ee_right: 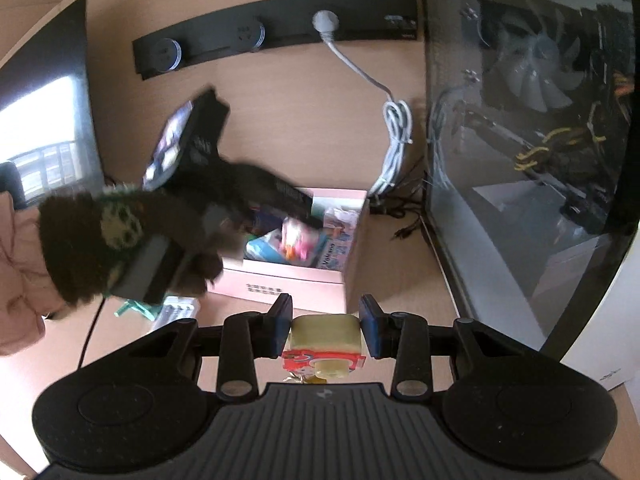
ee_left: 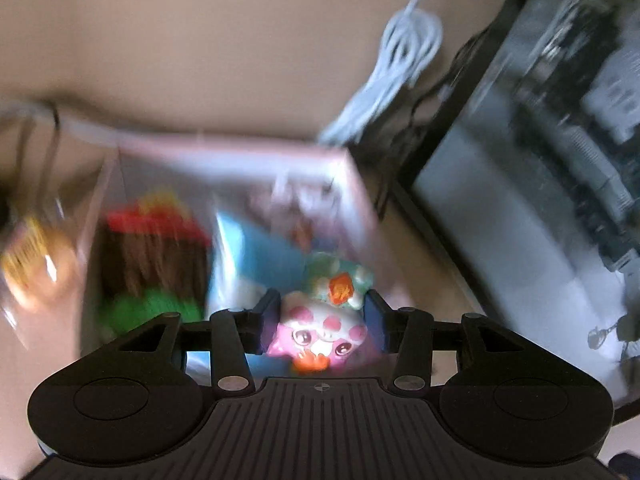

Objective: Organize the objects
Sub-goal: 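Drop the cat figurine into the pink box with the left gripper while the right drops the yellow toy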

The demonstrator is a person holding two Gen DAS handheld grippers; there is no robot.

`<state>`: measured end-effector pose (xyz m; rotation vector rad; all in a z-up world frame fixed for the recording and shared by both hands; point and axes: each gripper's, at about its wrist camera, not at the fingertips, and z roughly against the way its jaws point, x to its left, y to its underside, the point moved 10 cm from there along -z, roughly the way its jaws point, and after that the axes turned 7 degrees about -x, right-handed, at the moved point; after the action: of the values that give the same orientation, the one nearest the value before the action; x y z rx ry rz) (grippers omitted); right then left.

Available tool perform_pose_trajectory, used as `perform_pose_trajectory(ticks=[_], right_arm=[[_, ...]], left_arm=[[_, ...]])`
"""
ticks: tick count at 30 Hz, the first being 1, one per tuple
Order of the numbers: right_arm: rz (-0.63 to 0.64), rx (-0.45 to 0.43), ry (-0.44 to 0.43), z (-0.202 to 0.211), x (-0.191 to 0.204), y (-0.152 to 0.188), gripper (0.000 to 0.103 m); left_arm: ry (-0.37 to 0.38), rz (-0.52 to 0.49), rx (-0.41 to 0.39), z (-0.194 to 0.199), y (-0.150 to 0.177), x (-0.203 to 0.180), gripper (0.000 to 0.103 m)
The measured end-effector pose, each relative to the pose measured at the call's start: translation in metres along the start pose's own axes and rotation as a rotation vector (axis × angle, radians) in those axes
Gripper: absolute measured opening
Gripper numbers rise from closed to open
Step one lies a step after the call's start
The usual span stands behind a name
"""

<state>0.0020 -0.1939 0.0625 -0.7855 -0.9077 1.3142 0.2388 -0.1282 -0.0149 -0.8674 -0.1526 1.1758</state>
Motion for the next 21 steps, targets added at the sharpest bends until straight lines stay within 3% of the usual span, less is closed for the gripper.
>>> perform_pose_trajectory(ticks=[4,8,10,12,16,21], right_arm=[[-0.012,0.016,0.012,-0.009,-0.012,-0.005,0.036],[-0.015,0.010,-0.001,-0.022,-0.016,-0.019,0.036],[-0.016,-0.006,-0.013,-0.028,-0.015,-0.032,0.036],[-0.015,-0.024,-0.020,-0.036,-0.013,-0.049,0.036],[-0.051,-0.066,-0.041,-0.059,-0.005,-0.090,0.036],[-0.142,-0.152,-0.083,-0.109,0.012,-0.159,0.036]], left_arm=[[0.017,0.020,-0.025,0.009,0.007,0.000,0.051],[0.011,-0.013,-0.130,0.041,0.001,0.002,0.049],[0.027,-0.013,-0.143,0.052,0.004,0.004,0.049],[0.015,0.000,-0.165,0.064,0.006,0.010,0.049],[0.018,0.135,-0.264,0.104,0.019,0.032,0.049],[-0.008,0.200,-0.269,0.145,0.067,0.056,0.049]])
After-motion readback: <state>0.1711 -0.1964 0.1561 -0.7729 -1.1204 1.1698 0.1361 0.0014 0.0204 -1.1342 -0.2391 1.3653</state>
